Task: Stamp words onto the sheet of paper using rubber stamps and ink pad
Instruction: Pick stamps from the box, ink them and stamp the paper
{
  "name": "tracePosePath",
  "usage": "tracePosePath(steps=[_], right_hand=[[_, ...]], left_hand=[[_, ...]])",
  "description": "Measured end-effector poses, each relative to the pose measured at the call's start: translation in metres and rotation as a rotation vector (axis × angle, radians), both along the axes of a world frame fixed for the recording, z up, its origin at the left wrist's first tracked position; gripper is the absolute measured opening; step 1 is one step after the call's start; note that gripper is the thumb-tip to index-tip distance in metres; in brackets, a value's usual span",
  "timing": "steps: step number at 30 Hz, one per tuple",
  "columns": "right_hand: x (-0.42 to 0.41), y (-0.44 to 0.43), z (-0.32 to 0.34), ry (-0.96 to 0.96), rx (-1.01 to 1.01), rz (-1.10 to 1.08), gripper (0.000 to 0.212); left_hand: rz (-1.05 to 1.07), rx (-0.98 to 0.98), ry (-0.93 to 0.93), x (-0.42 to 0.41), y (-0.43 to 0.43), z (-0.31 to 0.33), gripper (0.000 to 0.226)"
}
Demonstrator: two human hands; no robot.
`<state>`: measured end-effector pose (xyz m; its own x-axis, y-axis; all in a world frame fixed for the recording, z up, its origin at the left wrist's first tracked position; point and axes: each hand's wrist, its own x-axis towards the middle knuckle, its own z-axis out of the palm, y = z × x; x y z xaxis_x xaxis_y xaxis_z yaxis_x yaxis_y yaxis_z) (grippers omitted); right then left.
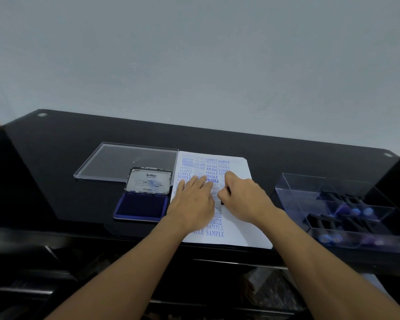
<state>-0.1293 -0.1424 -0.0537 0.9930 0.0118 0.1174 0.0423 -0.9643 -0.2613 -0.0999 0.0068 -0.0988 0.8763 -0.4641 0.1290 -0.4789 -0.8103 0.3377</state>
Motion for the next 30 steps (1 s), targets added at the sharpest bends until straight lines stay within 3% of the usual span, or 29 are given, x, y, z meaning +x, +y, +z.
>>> tracePosePath(steps=[17, 22, 30], right_hand=[[0.004, -0.004, 0.015, 0.082, 0.053, -0.002, 0.025], [0.007, -0.015, 0.037, -0.044, 0.234, -0.061, 0.023], [0.007, -0.025, 0.059, -0.107, 0.281, -0.054, 0.018]], left_hand=[[0.013, -0.019, 0.091, 0.001, -0.002, 0.010, 0.048], [0.030, -0.137, 0.069, 0.001, -0.001, 0.025, 0.048], [0.039, -0.172, 0.005, -0.003, 0.003, 0.055, 0.044]])
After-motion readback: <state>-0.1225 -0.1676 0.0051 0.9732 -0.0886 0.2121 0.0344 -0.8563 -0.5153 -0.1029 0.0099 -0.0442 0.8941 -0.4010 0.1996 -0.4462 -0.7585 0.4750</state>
